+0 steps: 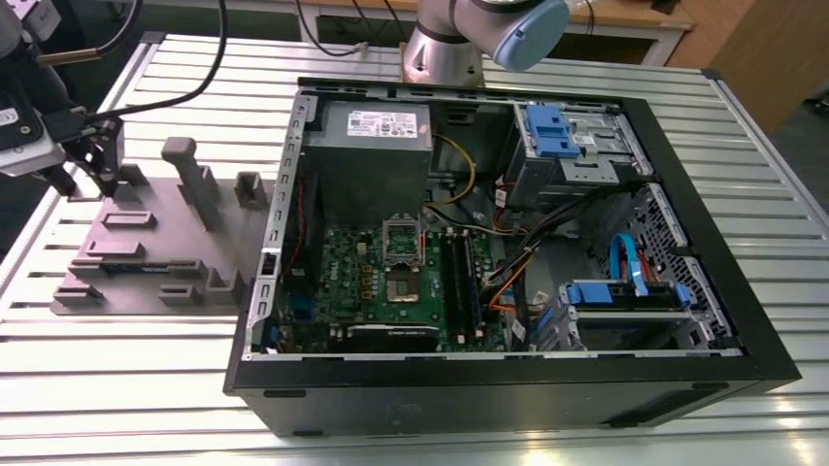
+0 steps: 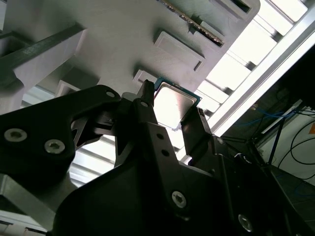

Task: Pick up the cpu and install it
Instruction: 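Pick up the cpu and move it towards the insertion slot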

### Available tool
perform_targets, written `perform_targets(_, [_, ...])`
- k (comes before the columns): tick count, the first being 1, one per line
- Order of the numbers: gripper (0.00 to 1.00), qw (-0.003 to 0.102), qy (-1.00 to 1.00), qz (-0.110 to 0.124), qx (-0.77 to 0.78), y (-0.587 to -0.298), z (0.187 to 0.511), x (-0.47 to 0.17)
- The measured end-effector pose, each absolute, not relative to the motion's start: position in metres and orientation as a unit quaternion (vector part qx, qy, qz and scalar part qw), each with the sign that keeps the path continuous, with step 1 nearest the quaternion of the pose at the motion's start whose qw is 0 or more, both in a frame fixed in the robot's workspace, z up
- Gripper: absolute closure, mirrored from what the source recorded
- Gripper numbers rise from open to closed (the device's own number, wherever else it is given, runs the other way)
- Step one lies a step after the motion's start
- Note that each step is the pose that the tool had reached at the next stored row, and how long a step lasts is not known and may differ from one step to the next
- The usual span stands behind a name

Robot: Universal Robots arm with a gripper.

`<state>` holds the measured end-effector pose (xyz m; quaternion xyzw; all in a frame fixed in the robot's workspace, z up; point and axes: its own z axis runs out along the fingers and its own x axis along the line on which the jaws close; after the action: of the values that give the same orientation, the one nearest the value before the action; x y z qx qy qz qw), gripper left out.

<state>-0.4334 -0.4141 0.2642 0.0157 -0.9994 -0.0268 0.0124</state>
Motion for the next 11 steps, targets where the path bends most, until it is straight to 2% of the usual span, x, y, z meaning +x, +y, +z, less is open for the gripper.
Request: perform_targets(11, [0.53, 0.012, -0.999, -0.027, 0.016, -0.4141, 0.2666, -0.4334])
